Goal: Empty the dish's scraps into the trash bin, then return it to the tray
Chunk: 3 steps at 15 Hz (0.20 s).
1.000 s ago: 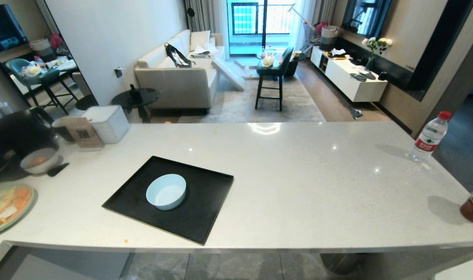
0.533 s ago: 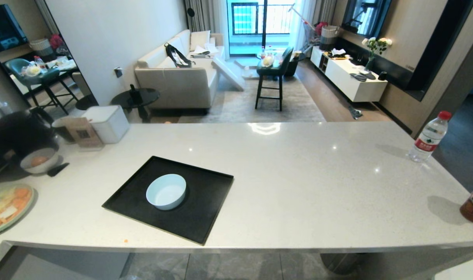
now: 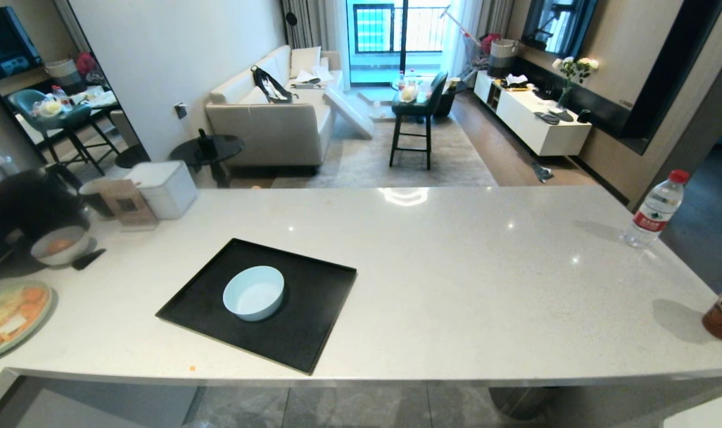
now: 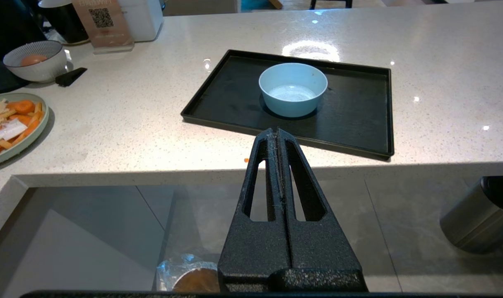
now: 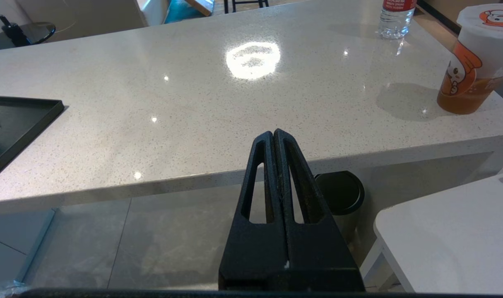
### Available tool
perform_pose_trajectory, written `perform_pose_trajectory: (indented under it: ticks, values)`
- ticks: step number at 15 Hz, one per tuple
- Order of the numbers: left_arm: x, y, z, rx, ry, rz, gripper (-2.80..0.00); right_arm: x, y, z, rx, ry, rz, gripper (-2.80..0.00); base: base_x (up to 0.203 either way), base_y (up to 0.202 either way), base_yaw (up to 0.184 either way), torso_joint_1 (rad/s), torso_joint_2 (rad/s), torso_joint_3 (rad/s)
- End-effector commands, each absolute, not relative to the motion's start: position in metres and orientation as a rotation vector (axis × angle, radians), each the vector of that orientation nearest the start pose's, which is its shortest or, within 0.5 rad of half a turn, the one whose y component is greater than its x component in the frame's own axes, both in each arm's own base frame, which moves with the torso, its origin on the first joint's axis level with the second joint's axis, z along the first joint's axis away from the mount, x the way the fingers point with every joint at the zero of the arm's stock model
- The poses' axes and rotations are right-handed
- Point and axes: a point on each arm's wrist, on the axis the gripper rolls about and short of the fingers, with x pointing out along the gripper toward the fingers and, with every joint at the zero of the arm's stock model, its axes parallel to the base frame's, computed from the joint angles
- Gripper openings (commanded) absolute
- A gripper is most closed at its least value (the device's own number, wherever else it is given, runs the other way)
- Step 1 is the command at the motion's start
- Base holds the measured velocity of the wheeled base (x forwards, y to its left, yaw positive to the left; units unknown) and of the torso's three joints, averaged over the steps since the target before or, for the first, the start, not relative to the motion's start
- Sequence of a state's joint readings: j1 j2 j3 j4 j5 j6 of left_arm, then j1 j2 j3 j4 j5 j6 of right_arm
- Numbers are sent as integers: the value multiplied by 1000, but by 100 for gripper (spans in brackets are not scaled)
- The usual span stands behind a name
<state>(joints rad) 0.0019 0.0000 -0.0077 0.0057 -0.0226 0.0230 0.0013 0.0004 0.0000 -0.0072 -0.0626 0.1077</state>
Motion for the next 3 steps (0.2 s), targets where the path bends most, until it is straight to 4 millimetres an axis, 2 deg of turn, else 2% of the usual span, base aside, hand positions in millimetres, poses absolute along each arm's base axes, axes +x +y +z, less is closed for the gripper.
perform_pose_trajectory:
  ticks: [1,3]
  values:
    - [-23,-1,77,23,0,-20,-280,-23,-1,76,108,-11,-61,-280,0,0,0,0,0,0]
    - [-23,-1,77,23,-1,-20,-280,-23,-1,76,108,-11,-61,-280,0,0,0,0,0,0]
